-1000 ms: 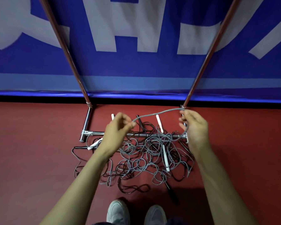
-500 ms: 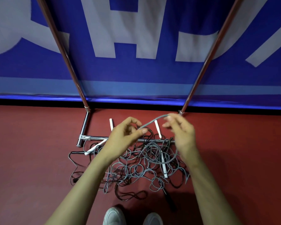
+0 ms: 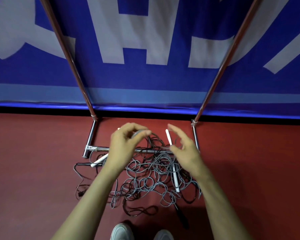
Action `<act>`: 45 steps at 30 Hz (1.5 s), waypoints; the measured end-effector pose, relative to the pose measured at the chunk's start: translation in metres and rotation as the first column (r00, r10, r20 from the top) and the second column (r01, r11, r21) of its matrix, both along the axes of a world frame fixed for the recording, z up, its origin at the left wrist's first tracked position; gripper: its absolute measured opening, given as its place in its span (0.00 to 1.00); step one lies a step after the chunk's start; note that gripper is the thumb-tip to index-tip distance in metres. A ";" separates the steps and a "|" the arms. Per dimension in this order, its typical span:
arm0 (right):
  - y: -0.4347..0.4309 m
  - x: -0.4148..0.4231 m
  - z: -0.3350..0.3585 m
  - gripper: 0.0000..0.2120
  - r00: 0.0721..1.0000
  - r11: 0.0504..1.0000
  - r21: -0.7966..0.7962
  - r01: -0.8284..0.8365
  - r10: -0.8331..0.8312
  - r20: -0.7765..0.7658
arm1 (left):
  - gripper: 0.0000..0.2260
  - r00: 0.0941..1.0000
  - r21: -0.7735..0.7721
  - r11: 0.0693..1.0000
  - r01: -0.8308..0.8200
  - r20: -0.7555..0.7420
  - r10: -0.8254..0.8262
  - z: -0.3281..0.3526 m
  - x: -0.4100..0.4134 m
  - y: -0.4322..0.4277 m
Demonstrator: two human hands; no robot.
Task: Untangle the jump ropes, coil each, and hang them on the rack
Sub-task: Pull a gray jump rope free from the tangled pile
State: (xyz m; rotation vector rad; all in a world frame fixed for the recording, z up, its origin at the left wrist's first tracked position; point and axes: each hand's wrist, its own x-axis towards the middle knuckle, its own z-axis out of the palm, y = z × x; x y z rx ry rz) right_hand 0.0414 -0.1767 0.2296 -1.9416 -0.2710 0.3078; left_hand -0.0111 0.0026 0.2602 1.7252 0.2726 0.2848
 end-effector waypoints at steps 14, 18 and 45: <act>-0.003 0.008 0.029 0.09 0.860 0.749 0.427 0.506 -0.400 -0.318 | 0.04 0.970 0.052 0.998 0.024 -0.242 -0.010 -0.025 -0.001 0.018; 0.000 0.000 0.017 0.12 0.917 0.948 -0.039 0.315 -0.314 -0.247 | 0.03 0.991 -0.229 0.965 -0.131 -0.054 0.122 -0.004 0.002 0.015; 0.025 -0.009 0.012 0.28 0.992 0.997 0.015 -0.078 0.076 0.100 | 0.04 0.997 -0.215 0.976 0.046 -0.047 -0.058 0.009 0.002 0.001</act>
